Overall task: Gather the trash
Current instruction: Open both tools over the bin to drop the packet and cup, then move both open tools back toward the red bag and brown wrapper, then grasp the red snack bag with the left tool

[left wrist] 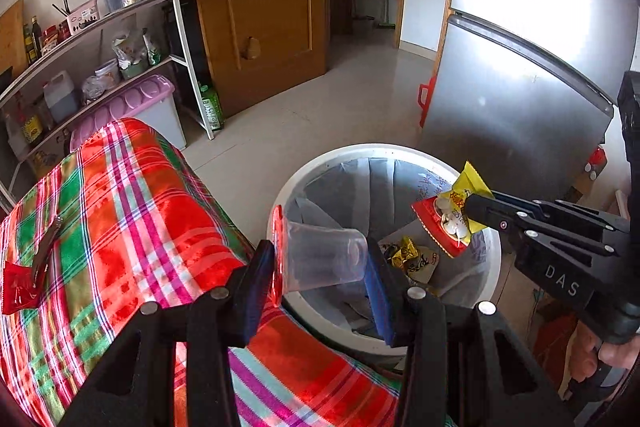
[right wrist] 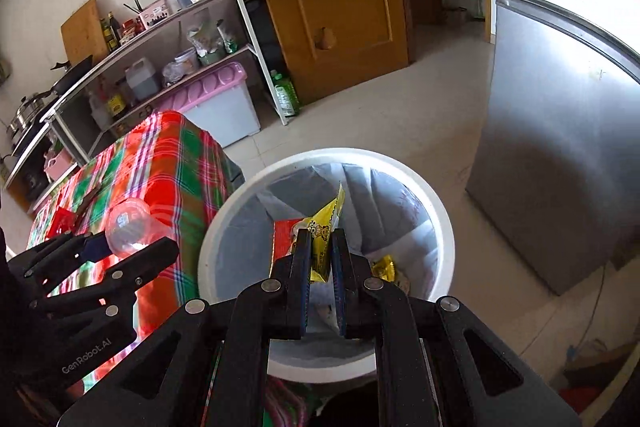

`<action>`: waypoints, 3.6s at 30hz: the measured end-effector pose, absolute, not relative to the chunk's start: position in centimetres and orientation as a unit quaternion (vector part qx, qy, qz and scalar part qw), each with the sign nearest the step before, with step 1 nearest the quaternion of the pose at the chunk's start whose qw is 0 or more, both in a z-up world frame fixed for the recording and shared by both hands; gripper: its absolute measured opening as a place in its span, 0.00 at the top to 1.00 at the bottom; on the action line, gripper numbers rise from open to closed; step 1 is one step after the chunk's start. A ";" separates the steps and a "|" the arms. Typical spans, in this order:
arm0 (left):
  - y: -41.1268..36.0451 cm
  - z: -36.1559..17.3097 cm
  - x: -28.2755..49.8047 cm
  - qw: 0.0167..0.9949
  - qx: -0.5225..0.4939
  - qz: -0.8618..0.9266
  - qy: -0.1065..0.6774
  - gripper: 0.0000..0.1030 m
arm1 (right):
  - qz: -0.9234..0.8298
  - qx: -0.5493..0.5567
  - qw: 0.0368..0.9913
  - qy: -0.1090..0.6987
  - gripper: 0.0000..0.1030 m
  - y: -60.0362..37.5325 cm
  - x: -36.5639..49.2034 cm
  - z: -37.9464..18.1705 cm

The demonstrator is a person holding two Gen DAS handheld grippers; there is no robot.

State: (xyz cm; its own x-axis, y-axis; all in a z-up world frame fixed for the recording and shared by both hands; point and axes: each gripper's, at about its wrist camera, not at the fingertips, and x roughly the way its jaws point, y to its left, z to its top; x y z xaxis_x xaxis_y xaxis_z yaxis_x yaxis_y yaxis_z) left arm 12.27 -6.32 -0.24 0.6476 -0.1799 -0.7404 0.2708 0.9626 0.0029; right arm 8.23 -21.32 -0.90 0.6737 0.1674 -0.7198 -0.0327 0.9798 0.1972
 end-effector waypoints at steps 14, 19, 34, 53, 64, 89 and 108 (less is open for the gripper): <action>-8.1 -2.8 13.7 0.891 0.065 -0.126 0.431 0.50 | 0.028 0.076 0.895 0.440 0.88 -22.6 10.2 -4.7; -8.0 -3.1 13.9 0.888 0.057 -0.128 0.437 0.35 | 0.020 0.075 0.889 0.451 0.71 -22.7 10.7 -5.4; -4.6 0.0 11.8 0.906 0.029 -0.103 0.409 0.27 | 0.021 0.083 0.901 0.424 0.54 -22.1 9.1 -3.1; 9.9 3.7 7.8 0.935 -0.014 0.042 0.352 0.24 | 0.150 0.039 0.914 0.375 0.53 -9.1 9.3 1.6; 17.4 2.8 6.5 0.928 -0.038 0.109 0.354 0.24 | 0.215 0.003 0.901 0.377 0.53 -0.2 10.8 2.0; 28.8 -0.4 10.4 0.903 -0.103 0.129 0.396 0.24 | 0.297 -0.043 0.855 0.423 0.53 13.6 17.3 -2.1; 28.3 -3.1 13.0 0.890 -0.096 0.082 0.439 0.84 | 0.284 -0.051 0.855 0.432 0.53 14.7 18.8 -2.6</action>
State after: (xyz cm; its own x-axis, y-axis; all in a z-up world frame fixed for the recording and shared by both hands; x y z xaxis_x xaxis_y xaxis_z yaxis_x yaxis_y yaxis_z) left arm 13.02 28.34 -3.14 0.6010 0.0616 -0.7969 -0.2305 0.9680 -0.0989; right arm 18.77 14.71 -2.60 0.4657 0.4426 -0.7663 -0.5298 0.8330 0.1592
